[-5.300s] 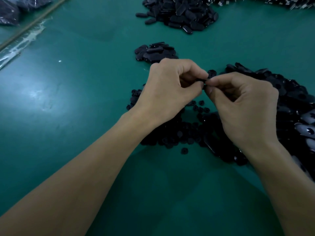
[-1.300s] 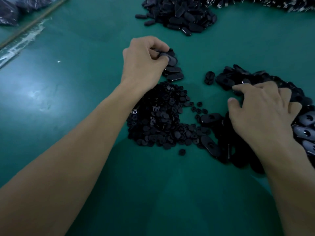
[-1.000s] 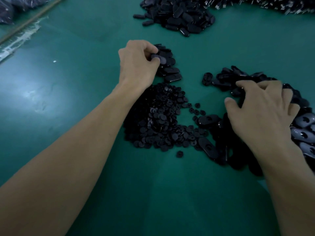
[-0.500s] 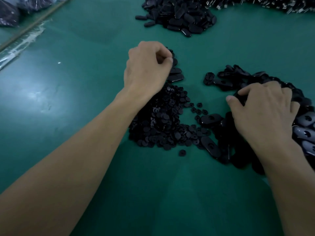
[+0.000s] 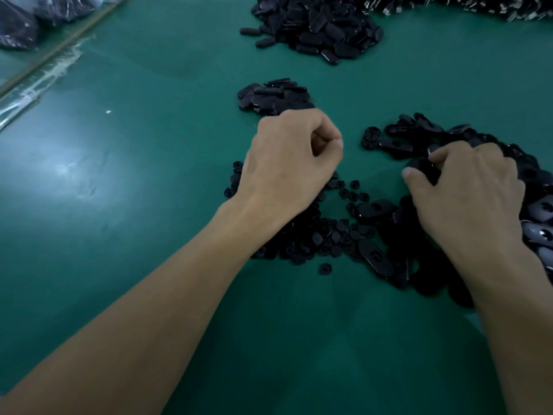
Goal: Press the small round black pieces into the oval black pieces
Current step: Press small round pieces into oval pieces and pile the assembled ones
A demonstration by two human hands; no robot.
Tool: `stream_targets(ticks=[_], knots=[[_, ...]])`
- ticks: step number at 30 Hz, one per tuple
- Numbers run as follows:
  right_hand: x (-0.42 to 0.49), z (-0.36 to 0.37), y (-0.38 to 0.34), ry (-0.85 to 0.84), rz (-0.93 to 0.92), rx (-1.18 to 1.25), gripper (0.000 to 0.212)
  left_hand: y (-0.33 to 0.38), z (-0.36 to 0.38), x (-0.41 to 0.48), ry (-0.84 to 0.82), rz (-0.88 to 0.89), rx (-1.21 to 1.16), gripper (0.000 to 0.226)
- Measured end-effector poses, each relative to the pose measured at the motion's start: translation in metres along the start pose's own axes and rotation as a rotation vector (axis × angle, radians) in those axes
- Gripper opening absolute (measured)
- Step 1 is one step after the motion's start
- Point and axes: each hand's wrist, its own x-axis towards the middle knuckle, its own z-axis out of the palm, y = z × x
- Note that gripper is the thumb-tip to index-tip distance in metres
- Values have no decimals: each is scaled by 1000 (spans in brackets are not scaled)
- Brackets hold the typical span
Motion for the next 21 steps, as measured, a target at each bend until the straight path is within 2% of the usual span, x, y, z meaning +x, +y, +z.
stream_targets(ticks=[9,21], knots=[[0,-1,3,-11,-73,16,27,2,-2,-3,-29,24,40,17],[-5,0,-2,-61,-42,-66,36,2,-2,-3,-9,42,43,22]])
